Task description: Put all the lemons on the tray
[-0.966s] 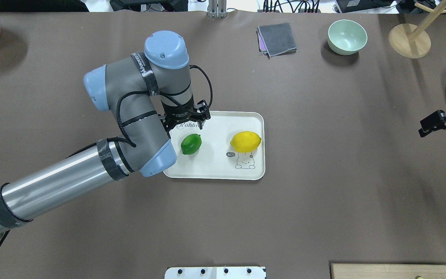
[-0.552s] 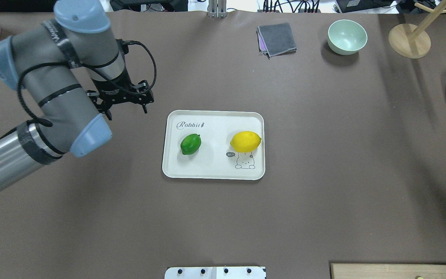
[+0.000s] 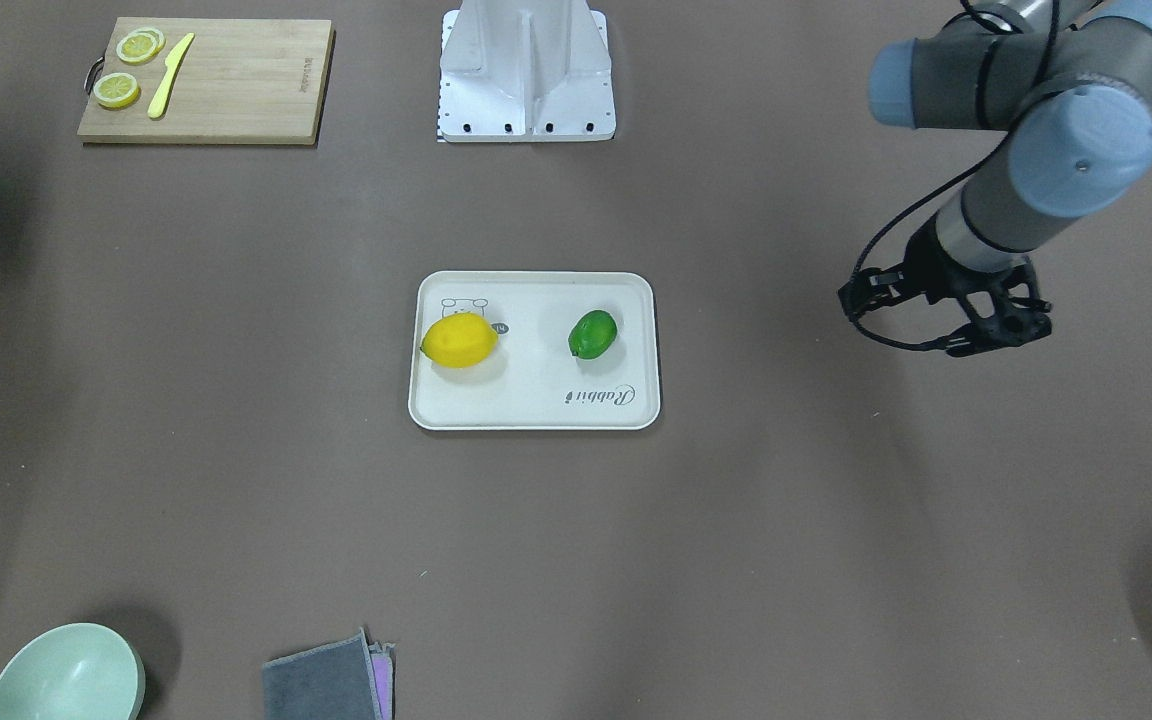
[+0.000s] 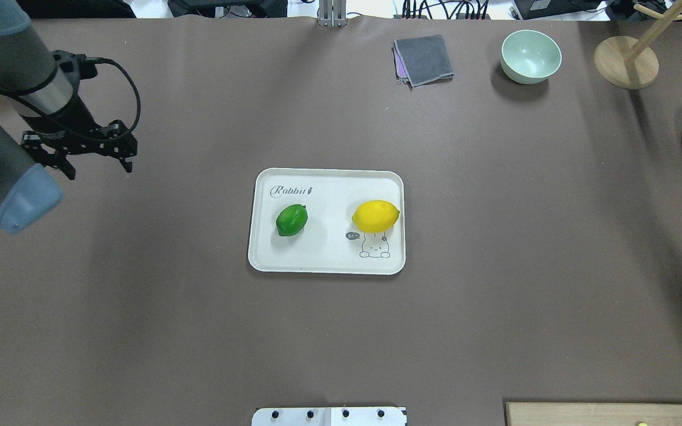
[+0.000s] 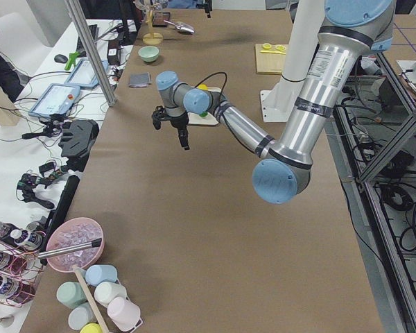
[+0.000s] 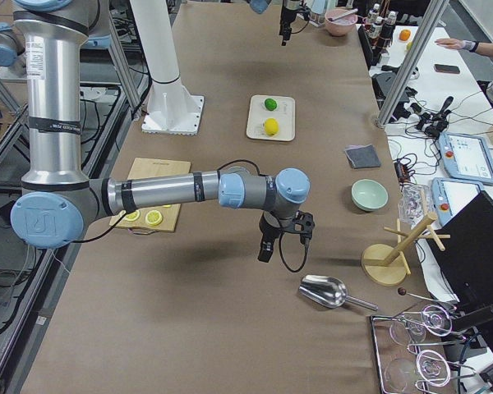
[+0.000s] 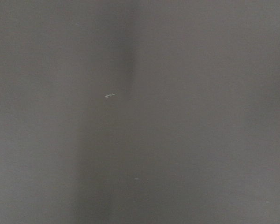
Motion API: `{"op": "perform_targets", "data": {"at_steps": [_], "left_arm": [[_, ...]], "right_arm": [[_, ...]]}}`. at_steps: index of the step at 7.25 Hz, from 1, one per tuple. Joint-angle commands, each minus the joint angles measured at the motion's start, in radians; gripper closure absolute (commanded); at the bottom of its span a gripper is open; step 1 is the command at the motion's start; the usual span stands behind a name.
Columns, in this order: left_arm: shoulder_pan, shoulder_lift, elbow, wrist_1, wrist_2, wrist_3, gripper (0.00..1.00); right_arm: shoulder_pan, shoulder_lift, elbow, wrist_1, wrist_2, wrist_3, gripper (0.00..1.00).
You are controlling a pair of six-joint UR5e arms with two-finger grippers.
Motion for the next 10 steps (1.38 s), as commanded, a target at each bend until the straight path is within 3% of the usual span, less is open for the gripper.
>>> {"op": "perform_targets", "data": {"at_steps": [1,3,5,8,10], "left_arm": [[-0.104,0.134,-0.032,-0.01,-0.013,0.206,0.02],[-0.142,0.216,-0.047,-0.014,-0.039,0.306,0.02],[-0.196,0.271,-0.042,-0.037,-0.061,0.383,0.02],[-0.354,0.401,-0.041,-0.036,-0.101,0.652,0.02],[-0.407,0.469,-0.07,-0.036,-0.099,0.668,0.02]], "right_arm": [[0.051,0.003,-0.045,0.007,-0.043,-0.107,0.01],[0.096,-0.007,-0.052,0.004,-0.04,-0.12,0.01],[0.12,-0.084,-0.041,0.001,-0.03,-0.169,0.02],[0.124,-0.11,-0.026,-0.002,-0.031,-0.185,0.02],[0.124,-0.112,-0.026,-0.002,-0.031,-0.185,0.02]]}}
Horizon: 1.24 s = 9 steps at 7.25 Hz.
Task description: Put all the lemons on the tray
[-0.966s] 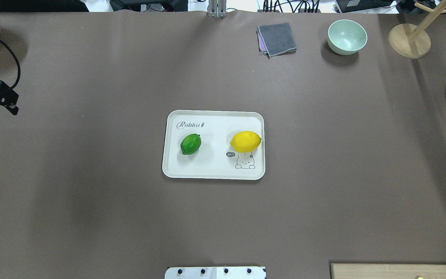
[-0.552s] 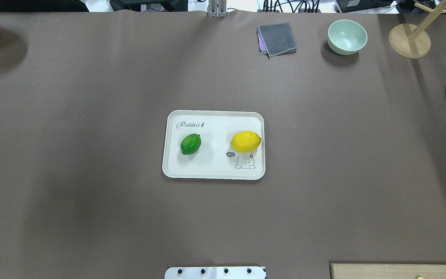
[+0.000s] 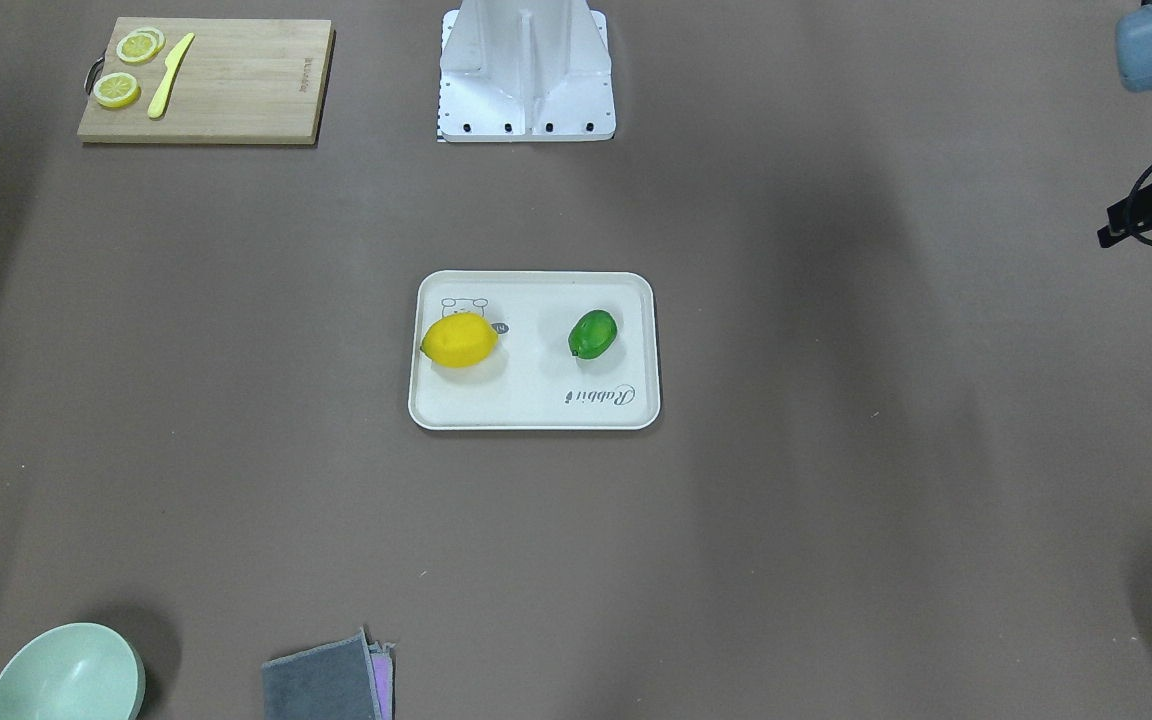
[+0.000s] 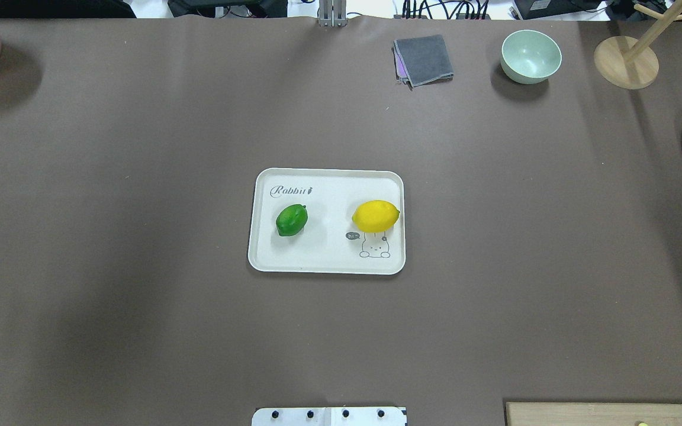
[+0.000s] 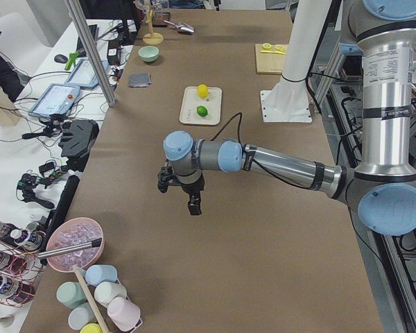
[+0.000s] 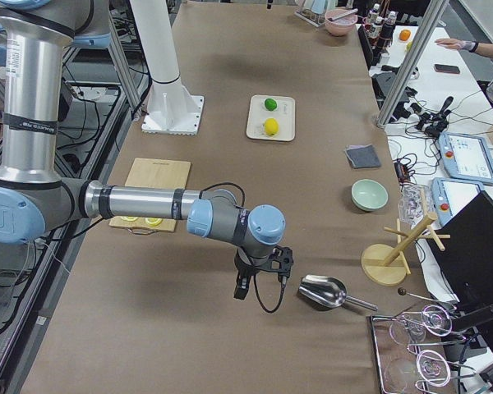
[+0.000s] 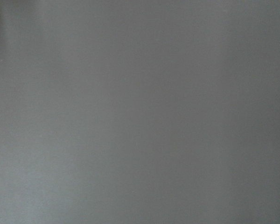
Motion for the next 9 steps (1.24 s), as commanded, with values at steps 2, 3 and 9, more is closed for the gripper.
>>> {"op": "perform_targets", "data": {"at_steps": [2,3,9], "left_arm": [[-0.093,0.123,-0.032,0.0,0.006,0.121,0.02],[-0.161,0.134,-0.035,0.0,0.009,0.14,0.02],[-0.191,0.116,-0.031,0.118,0.007,0.142,0.02]], "right_arm": [[0.0,-0.003,0.005,0.001,-0.004,0.0,0.02],[0.0,0.003,0.01,0.009,-0.013,-0.002,0.02],[0.0,0.008,0.101,0.014,-0.018,0.0,0.01]]}}
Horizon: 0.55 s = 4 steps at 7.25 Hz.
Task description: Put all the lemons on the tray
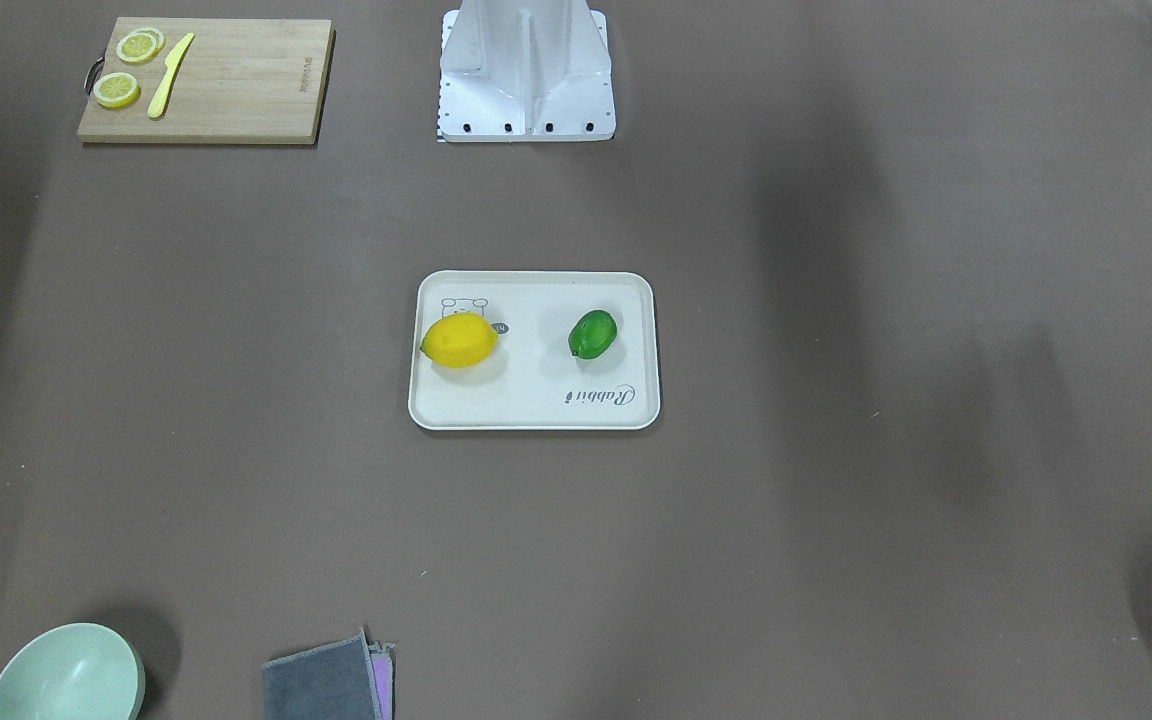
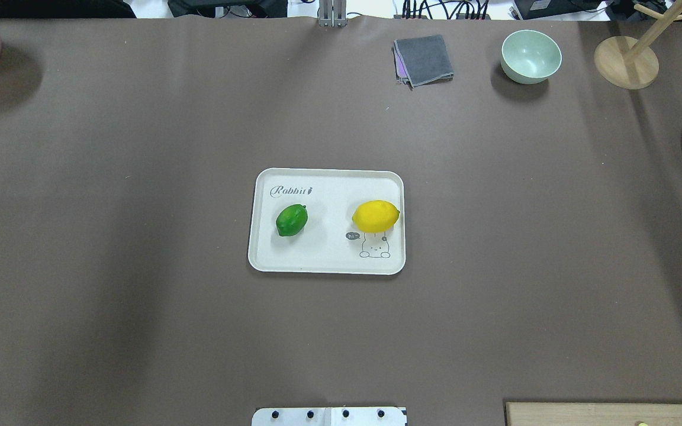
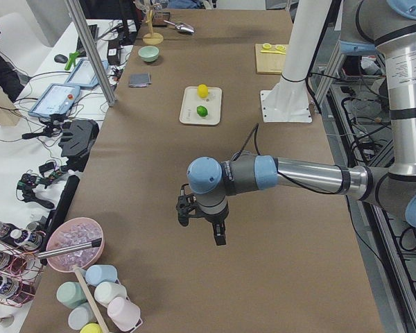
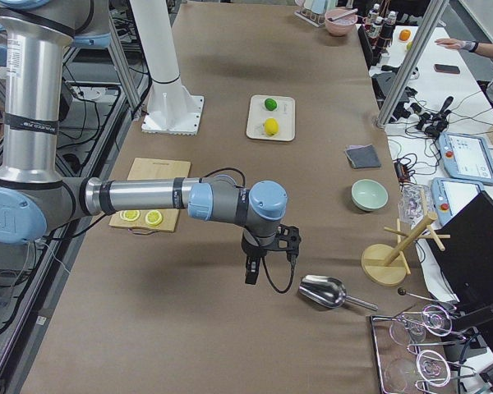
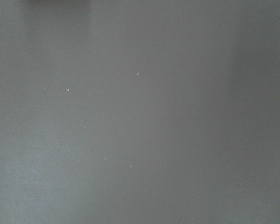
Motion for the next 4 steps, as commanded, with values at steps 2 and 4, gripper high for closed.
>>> {"op": "perform_targets", "data": {"at_steps": [2,4], "left_arm": [[-0.001,-0.002,-0.001,0.001,0.001,0.0,0.02],[-0.003,0.001,-0.004,0.001,0.001,0.0,0.02]], "right_arm": [[0.001,-0.005,0.005,0.0,0.002,0.0,0.01],[0.001,-0.007,0.005,0.0,0.005,0.007,0.01]]}}
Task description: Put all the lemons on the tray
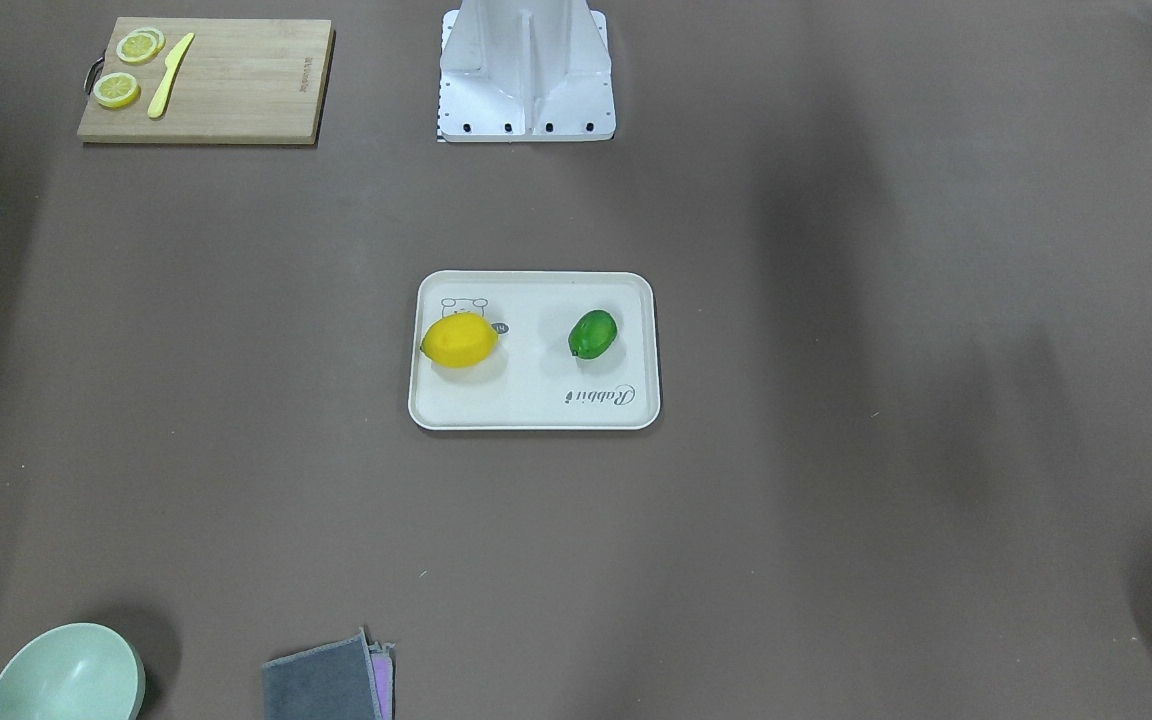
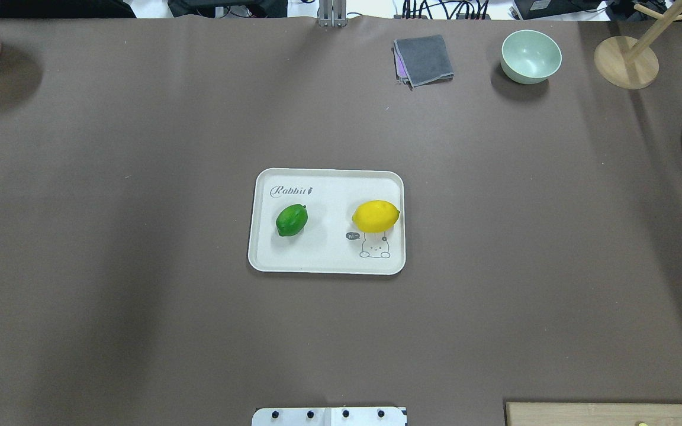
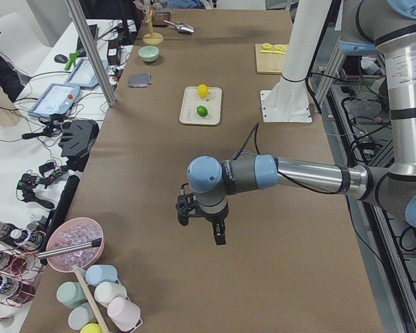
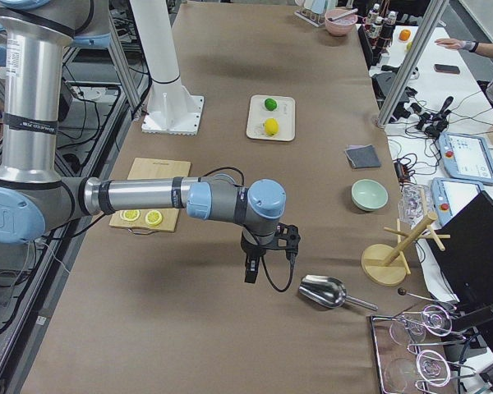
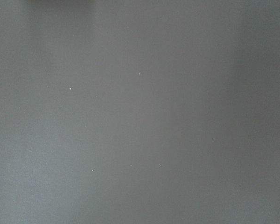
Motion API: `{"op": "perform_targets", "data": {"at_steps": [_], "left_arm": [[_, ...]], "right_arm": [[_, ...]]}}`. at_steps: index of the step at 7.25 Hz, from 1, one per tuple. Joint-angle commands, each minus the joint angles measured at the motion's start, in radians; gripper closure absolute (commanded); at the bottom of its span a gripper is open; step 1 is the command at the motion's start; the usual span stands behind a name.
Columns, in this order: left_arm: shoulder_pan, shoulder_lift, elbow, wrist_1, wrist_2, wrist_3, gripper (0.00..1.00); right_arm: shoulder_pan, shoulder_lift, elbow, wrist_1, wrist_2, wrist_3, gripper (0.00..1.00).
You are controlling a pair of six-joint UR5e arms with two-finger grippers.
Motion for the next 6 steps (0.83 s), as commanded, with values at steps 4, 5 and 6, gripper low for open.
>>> {"op": "perform_targets", "data": {"at_steps": [4,5,6], "left_arm": [[-0.001,0.003,0.002,0.0,0.0,0.0,0.02],[-0.001,0.003,0.003,0.0,0.0,0.0,0.02],[-0.001,0.001,0.0,0.0,0.0,0.0,0.02]], "right_arm": [[0.0,-0.006,0.002,0.015,0.003,0.007,0.01],[0.002,-0.006,0.002,0.015,0.004,0.009,0.01],[0.003,-0.006,0.002,0.015,0.004,0.009,0.01]]}}
